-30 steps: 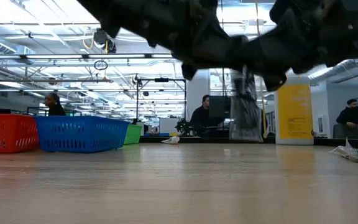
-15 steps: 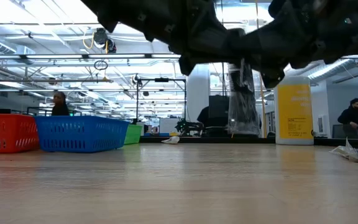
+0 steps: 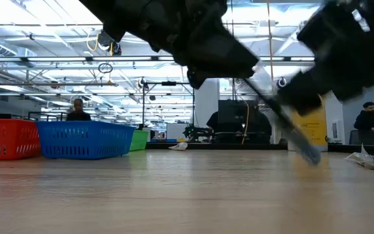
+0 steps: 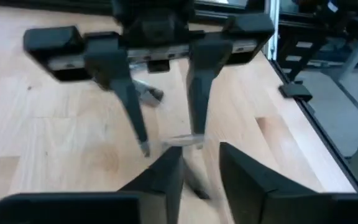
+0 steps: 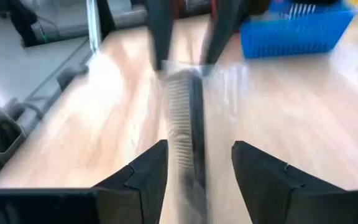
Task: Pick & Place Travel size toiletries
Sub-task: Put the black comb into the yellow bin
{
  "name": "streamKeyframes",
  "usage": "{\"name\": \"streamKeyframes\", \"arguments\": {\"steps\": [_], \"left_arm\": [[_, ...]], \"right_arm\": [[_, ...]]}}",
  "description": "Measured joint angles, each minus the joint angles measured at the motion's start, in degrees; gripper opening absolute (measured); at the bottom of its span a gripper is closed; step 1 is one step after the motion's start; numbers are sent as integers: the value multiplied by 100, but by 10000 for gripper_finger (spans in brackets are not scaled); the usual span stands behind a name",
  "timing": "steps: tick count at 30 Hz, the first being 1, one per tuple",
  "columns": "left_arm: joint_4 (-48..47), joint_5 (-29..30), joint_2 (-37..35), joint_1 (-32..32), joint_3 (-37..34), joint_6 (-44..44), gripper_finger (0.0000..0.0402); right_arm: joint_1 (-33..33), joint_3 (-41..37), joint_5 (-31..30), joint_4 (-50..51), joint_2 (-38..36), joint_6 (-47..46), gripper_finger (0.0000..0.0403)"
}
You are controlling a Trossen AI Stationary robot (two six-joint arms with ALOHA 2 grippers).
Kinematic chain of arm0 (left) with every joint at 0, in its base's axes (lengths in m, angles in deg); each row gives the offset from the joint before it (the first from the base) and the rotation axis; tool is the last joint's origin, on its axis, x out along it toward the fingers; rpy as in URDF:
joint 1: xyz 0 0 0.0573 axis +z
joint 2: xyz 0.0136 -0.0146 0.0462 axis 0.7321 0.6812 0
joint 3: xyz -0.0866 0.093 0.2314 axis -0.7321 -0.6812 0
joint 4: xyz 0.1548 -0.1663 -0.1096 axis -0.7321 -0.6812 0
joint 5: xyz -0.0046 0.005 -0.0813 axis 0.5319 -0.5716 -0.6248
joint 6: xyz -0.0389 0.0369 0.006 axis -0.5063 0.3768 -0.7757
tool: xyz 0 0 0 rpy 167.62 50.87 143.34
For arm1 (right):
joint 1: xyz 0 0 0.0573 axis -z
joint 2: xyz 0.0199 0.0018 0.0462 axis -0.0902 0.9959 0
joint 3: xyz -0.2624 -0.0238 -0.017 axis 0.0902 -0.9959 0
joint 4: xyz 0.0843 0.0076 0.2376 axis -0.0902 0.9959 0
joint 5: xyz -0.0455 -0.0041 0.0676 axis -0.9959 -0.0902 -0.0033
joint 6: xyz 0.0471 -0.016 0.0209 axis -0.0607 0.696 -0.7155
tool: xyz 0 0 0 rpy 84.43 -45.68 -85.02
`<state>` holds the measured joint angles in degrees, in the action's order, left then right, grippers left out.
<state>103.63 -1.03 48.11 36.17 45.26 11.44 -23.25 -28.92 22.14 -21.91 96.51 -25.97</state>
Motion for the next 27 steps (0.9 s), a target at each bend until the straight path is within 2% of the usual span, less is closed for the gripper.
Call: {"name": "streamKeyframes", "arguments": {"steps": [4,9,11,14,16,19,22,27], "left_arm": [[-213,49,-3,24,11,-54,170],[-780,158,-212,106,7,-254,246],[-736,176,-238,64,21,-203,263],[-824,140,-185,-255,12,66,269],[-577,163,0,-542,19,141,257],[-42,212,362,-821,12,127,213],[404,269,776,-854,74,-104,145],[57,261,1463,-601,543,-523,20]], "right_arm": [[28,72,-136,45,-39,-304,172],[108,64,1,377,-27,-655,172],[133,67,107,541,-24,-819,181],[231,66,673,753,-22,-1179,207],[324,68,1082,1074,-59,-1595,225],[444,69,1589,1516,-64,-2183,241],[496,65,1684,1911,-66,-2562,243],[518,78,1797,2041,-80,-2720,233]]}}
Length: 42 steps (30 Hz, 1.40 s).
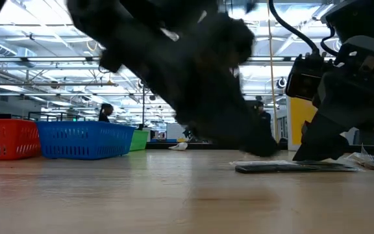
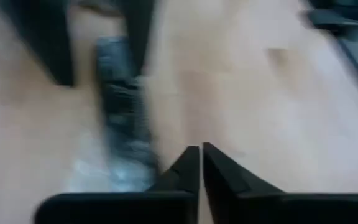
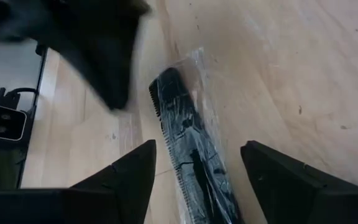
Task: Pick & Place Travel size toiletries
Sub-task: Put the black comb into the yellow bin
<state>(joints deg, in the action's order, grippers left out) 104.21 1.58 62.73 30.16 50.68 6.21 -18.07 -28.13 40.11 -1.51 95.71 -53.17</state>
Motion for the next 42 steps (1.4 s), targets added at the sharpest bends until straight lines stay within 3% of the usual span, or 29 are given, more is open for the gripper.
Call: {"name": "streamKeyframes", "arguments": {"steps": [8,17,22,26,31,33,37,40,42], "left_arm": [[-470,-89,680,320,671,-457,9],[-332,-81,945,530,679,-855,4],[-283,219,953,543,671,-991,8],[-150,287,963,550,657,-994,3],[-306,65,820,575,656,-796,16],[-591,-279,642,592,641,-524,24],[-1653,-507,142,544,617,-245,32],[-2650,-383,-312,467,591,-93,33],[-3110,41,-606,376,598,30,33]], "right_arm": [[15,-2,271,-1,2,-118,221],[13,4,601,169,0,-185,201],[7,4,576,300,2,-25,179],[2,4,409,519,4,109,137],[-10,3,252,839,7,285,35],[-9,-2,243,836,1,336,11],[-13,-2,116,872,-160,499,10],[-33,-22,-361,879,-394,813,6],[-24,-37,-970,703,-532,1140,7]]}}
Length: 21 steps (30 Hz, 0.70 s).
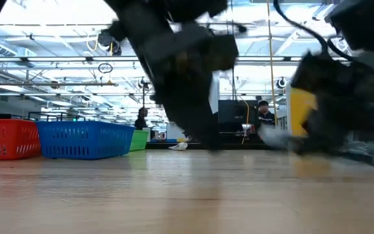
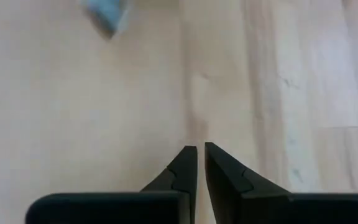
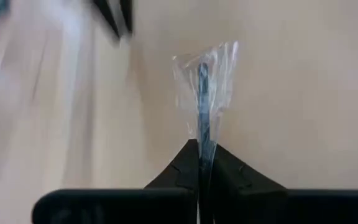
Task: Pick & Place Travel size toiletries
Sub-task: Put the black comb into the yellow bin
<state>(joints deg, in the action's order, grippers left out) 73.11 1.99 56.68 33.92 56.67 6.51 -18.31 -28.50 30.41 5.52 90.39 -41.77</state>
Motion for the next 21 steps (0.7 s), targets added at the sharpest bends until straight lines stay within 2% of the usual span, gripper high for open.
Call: {"name": "streamKeyframes", "arguments": {"steps": [3,5,6,8,10,13,15,19,21], "left_arm": [[-232,1190,-449,-214,11,196,33],[-34,1880,-679,-376,7,430,33],[244,2031,-783,-434,-15,602,33],[878,2052,-932,-516,-76,984,36],[1492,1768,-1007,-527,-131,1369,48],[2188,1365,-1003,-497,-299,1862,93],[2358,1611,-1001,-473,-414,1955,134],[2295,2664,-1001,-356,-550,1881,214],[2263,2681,-1000,-240,-647,1751,239]], "right_arm": [[1,24,-734,-691,-21,571,5],[4,20,-844,-1155,68,1020,5],[7,20,-854,-1364,123,1224,5],[7,15,-865,-1654,136,1548,5],[9,30,-855,-1854,125,1649,5],[9,20,-849,-1875,132,1709,5],[11,22,-849,-1938,124,1717,5],[11,24,-851,-1933,127,1734,5],[11,24,-851,-2005,123,1760,5]]}}
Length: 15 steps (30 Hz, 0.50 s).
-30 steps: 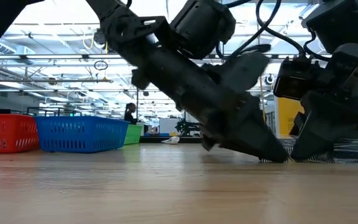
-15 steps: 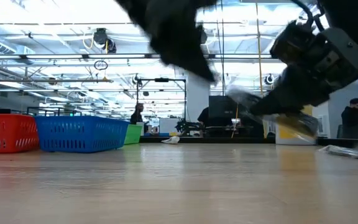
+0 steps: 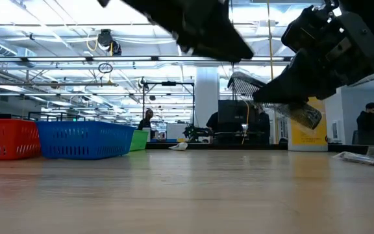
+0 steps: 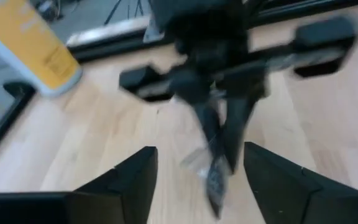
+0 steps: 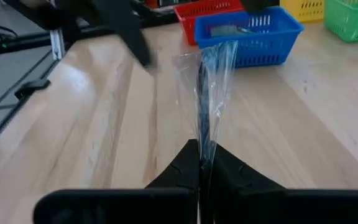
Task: Pick & Place Travel size toiletries
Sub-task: Put the black comb into the yellow bin
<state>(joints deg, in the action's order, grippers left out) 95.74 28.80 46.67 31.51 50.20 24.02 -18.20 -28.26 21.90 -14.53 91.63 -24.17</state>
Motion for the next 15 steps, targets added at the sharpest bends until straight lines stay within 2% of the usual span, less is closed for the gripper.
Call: {"name": "streamKeyframes", "arguments": {"steps": [3,6,10,15], "left_arm": [[43,-239,103,162,-100,-374,246],[140,-383,237,295,-114,-589,225],[83,-524,248,369,-114,-674,170],[127,-830,246,366,-114,-682,74]], "right_arm": [[0,2,0,-6,-1,5,5],[2,5,-3,-3,-2,20,5],[11,4,-48,1,-3,11,7],[7,4,-11,27,-5,11,12]]}}
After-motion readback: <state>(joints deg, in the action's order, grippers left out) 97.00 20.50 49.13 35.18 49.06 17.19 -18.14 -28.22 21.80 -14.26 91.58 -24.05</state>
